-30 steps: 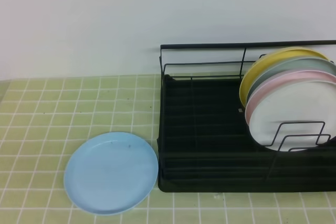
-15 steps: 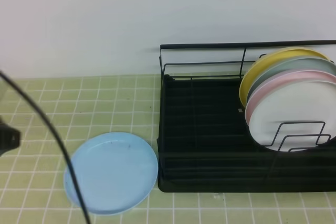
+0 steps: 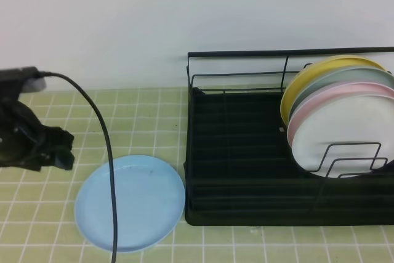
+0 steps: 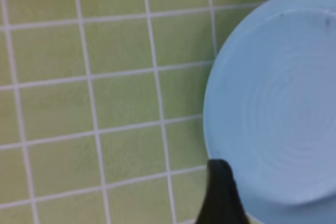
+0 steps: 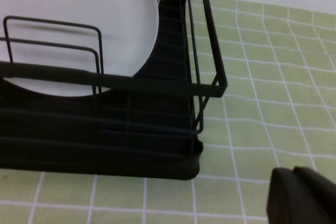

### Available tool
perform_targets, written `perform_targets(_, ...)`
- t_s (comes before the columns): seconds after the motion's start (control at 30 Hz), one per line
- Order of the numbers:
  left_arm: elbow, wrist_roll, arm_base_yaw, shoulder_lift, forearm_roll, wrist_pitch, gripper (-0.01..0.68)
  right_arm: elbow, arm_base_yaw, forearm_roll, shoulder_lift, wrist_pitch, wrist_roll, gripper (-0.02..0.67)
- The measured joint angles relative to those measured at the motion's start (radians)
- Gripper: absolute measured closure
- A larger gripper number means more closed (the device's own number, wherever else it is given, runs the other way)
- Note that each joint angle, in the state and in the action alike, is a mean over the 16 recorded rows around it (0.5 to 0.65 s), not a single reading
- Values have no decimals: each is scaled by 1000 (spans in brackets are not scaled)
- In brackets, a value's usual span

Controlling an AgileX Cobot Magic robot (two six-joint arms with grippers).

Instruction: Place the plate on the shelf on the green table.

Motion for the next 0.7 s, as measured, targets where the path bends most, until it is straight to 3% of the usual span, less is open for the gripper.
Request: perform_targets(0.7, -7, 76, 0, 298, -76, -79, 251, 0, 0, 15, 0, -38, -4, 652)
